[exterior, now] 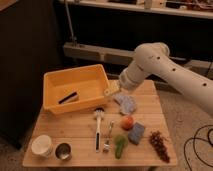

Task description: Place brush in metal cup

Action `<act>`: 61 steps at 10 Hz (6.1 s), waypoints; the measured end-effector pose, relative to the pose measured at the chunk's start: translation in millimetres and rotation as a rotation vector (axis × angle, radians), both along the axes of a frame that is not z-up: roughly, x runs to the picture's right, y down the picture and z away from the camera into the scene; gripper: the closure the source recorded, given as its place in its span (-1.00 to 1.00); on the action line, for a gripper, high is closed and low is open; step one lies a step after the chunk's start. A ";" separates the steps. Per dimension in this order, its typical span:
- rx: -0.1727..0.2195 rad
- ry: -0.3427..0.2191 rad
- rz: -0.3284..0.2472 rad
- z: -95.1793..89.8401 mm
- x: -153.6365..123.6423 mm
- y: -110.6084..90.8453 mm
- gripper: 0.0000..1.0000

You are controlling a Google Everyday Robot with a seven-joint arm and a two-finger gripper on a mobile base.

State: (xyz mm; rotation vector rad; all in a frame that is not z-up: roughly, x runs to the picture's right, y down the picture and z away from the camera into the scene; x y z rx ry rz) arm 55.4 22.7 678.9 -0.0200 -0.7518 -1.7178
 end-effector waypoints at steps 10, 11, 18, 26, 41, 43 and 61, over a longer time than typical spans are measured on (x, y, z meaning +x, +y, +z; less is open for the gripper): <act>-0.058 0.039 -0.064 122.6 -71.4 70.7 -0.60; -0.059 0.042 -0.071 130.5 -80.9 73.5 -0.60; -0.057 0.087 -0.084 169.6 -100.7 100.3 -0.60; -0.116 0.040 -0.138 152.5 -114.1 98.9 0.90; -0.122 0.018 -0.136 144.7 -106.3 98.6 -0.60; -0.129 0.017 -0.143 152.9 -111.6 105.2 -0.60; -0.140 0.089 -0.101 183.0 -133.4 117.6 1.00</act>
